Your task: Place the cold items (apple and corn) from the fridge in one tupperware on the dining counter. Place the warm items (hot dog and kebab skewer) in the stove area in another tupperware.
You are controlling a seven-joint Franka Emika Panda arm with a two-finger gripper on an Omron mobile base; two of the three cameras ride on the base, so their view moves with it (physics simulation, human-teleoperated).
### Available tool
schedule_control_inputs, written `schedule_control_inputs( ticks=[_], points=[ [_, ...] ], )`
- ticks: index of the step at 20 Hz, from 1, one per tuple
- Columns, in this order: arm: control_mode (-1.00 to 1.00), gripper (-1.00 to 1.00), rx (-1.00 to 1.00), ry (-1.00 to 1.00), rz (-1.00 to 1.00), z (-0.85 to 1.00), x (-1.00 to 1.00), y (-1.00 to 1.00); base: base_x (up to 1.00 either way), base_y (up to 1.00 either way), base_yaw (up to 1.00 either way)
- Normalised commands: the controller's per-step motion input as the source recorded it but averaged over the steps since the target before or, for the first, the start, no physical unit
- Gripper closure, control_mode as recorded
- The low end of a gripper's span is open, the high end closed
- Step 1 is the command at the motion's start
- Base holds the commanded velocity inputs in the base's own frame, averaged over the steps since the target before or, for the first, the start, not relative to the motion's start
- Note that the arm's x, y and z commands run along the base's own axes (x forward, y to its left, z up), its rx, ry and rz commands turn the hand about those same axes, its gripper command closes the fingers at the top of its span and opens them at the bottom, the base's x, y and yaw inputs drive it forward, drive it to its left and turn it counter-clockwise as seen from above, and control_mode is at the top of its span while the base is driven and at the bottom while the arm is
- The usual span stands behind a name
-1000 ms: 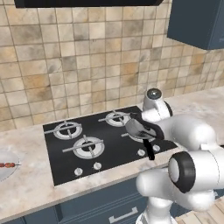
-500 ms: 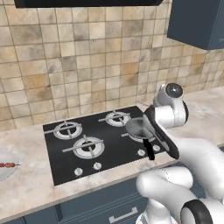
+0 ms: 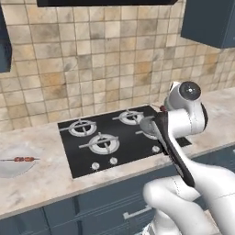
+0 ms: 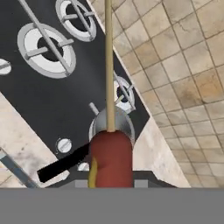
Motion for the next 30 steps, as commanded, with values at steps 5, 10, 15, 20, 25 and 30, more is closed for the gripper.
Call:
schedule_control_inputs(
  ticks=[5, 10, 15, 20, 25, 30],
  points=[
    [1.00, 1.00, 0.00, 0.00, 0.00, 0.00, 0.00, 0.00, -0.87, 0.94, 0.26],
    [1.00, 1.00, 0.00, 0.00, 0.00, 0.00, 0.00, 0.00, -0.54, 0.95, 0.75],
    [1.00, 1.00, 0.00, 0.00, 0.00, 0.00, 0.00, 0.00, -0.32, 1.00, 0.86],
    [1.00, 1.00, 0.00, 0.00, 0.00, 0.00, 0.00, 0.00, -0.27, 1.00, 0.77],
    [1.00, 1.00, 0.00, 0.00, 0.00, 0.00, 0.00, 0.00, 0.05, 0.97, 0.67],
    [1.00, 1.00, 0.00, 0.00, 0.00, 0.00, 0.00, 0.00, 0.87, 0.26, 0.65]
  ],
)
